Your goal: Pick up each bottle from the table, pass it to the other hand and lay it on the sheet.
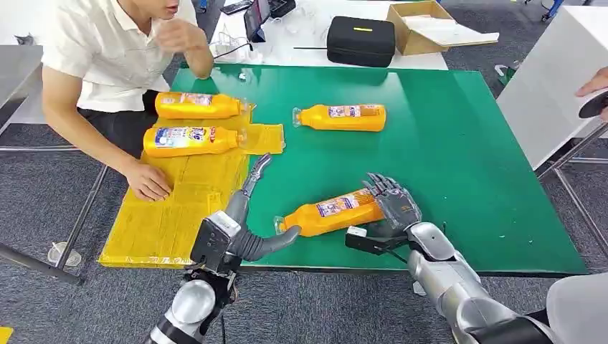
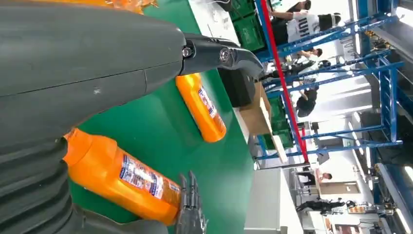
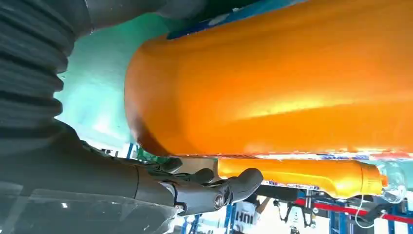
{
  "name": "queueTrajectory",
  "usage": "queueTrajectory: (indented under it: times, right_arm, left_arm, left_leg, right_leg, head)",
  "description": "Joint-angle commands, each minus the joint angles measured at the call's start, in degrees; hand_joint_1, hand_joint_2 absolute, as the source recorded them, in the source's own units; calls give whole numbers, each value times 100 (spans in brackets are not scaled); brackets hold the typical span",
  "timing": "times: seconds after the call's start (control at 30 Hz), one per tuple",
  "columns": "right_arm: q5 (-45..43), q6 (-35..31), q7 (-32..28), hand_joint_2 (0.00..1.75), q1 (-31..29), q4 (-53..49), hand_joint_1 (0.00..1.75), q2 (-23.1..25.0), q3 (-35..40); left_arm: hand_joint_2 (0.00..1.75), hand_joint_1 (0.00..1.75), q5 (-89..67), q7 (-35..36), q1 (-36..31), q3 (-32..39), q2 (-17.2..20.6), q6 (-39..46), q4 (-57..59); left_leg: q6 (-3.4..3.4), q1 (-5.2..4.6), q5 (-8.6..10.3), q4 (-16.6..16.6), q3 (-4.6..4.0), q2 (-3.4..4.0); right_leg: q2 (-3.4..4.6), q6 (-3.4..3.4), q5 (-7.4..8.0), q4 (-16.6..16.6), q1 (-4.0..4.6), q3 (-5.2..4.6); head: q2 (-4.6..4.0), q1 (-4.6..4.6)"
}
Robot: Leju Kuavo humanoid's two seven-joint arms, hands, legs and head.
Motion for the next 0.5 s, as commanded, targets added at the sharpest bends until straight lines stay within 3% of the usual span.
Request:
queueTrajectory:
  times: [0.03,0.5]
  right_arm:
    - [118,147,162,175,23,440,0,78,328]
    - [87,392,152,175,-48,547,0,203,346]
  left_arm:
    - [175,0,44,3,-155,-117,82,11,342]
    - [175,0,47,14,-190,-88,69,54,408]
  left_leg:
    - [-8,12,-7,-1,23,-6]
    - [-10,11,-4,-2,25,-5]
  right_leg:
    - [-3,-19,-6,-7,14,28]
    - [-3,-31,5,-7,13,26]
  head:
    - [0,0]
    - [0,0]
